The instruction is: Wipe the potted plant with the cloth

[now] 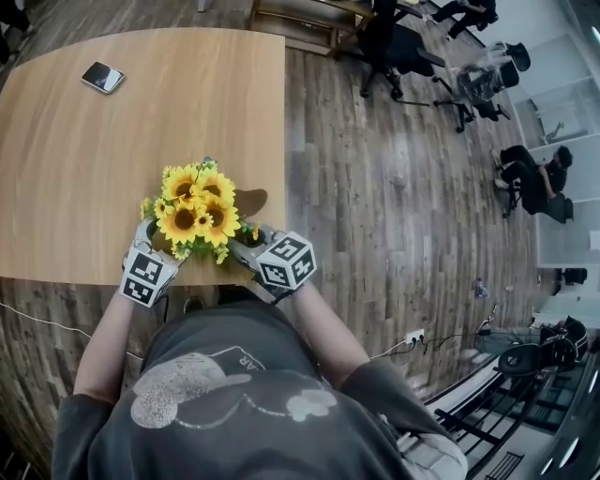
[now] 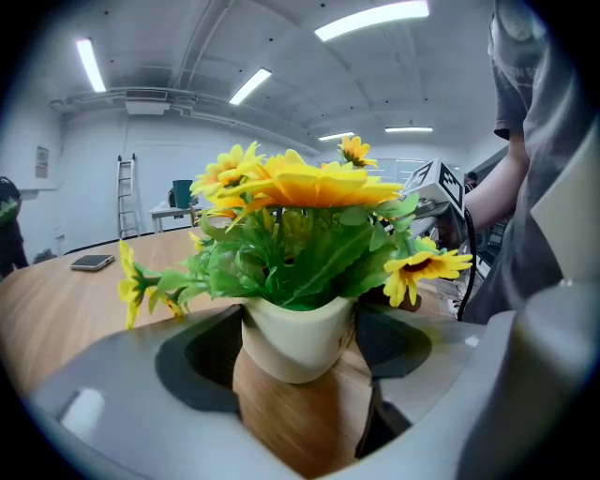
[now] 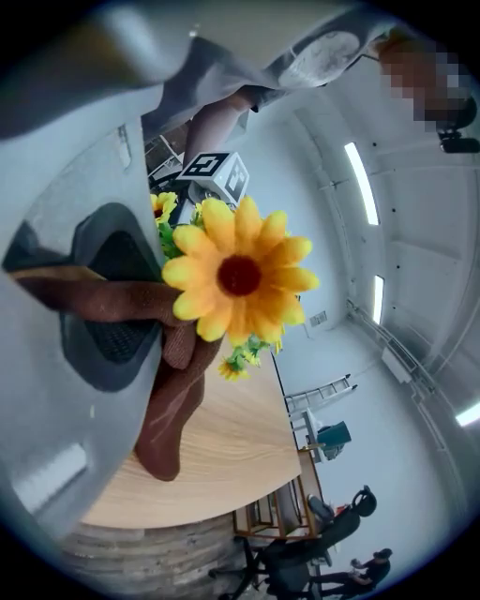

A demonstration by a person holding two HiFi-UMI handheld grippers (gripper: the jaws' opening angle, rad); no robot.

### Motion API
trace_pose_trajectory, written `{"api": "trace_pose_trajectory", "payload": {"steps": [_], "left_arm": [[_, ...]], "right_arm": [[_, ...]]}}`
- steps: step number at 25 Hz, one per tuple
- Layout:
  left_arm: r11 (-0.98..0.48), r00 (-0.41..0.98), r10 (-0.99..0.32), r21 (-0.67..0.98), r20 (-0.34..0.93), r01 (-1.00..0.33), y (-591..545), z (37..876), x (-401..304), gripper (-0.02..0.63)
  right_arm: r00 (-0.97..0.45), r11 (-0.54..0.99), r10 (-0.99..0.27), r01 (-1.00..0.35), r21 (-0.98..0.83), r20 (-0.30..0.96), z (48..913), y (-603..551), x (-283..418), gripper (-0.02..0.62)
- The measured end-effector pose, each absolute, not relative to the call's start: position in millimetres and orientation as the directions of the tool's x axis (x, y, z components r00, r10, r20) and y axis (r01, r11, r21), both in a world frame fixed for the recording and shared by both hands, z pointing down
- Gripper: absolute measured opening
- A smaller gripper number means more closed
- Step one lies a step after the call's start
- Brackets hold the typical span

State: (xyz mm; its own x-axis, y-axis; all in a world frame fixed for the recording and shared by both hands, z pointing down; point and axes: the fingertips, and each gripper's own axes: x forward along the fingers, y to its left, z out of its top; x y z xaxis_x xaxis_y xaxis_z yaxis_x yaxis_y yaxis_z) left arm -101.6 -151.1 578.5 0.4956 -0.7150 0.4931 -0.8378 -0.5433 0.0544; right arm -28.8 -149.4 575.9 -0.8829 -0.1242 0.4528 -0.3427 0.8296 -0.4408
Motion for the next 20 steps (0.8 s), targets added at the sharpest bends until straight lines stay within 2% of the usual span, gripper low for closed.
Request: {"api": "trace_pose_trajectory", "payload": {"steps": [6,20], "left_arm": [[-0.586,0.514,-0.687,0.027,0.514,-0.810,-150.9,584.3,-102.9,0.413],[-0.382,0.361,-0.806,0.052,0.469,-0.923,-125.9,577.1,-139.1,0.396]], "right_arm": [[-0.883,0.830,-0.123,-0.342,-0.441,0.454,576.7,-139.0,-28.0,0.049],[-0.892,0.856,-0.060,-0.277,-0.437,0.448,572.7,-105.9,-55.8,0.049]]}}
